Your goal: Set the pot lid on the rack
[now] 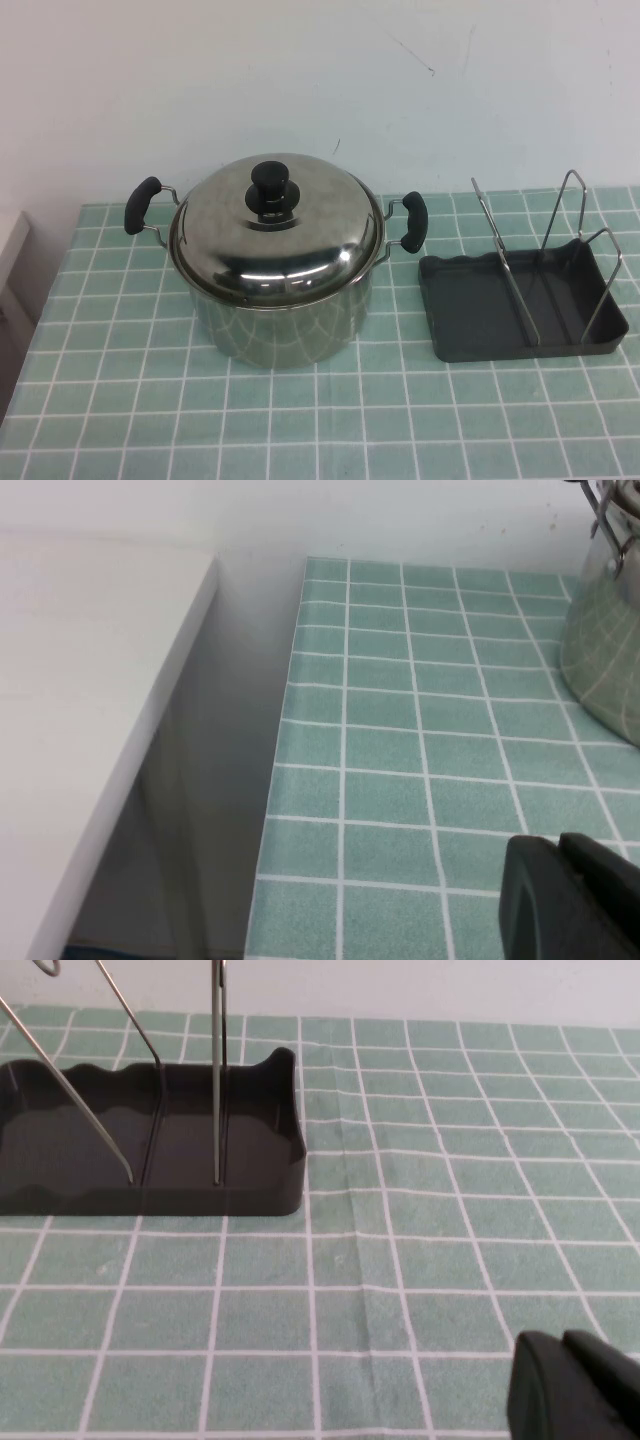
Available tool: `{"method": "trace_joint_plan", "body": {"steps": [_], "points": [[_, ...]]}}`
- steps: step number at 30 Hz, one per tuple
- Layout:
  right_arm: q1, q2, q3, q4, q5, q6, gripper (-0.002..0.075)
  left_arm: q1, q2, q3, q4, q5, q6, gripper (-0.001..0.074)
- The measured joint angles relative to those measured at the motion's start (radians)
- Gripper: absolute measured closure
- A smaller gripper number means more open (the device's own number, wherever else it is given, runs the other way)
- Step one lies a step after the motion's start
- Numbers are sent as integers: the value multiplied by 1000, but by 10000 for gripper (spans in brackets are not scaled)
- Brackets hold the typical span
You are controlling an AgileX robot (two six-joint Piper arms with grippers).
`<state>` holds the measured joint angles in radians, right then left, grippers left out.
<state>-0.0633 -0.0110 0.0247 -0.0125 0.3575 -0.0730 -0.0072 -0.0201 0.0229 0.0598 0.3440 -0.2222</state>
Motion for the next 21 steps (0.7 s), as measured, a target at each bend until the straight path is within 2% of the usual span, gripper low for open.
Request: {"method": "trace_joint_plan", "body": {"steps": [21], "points": [[0,0,0,0,-2,0,716,0,0,0,11,-12,29,736]]}}
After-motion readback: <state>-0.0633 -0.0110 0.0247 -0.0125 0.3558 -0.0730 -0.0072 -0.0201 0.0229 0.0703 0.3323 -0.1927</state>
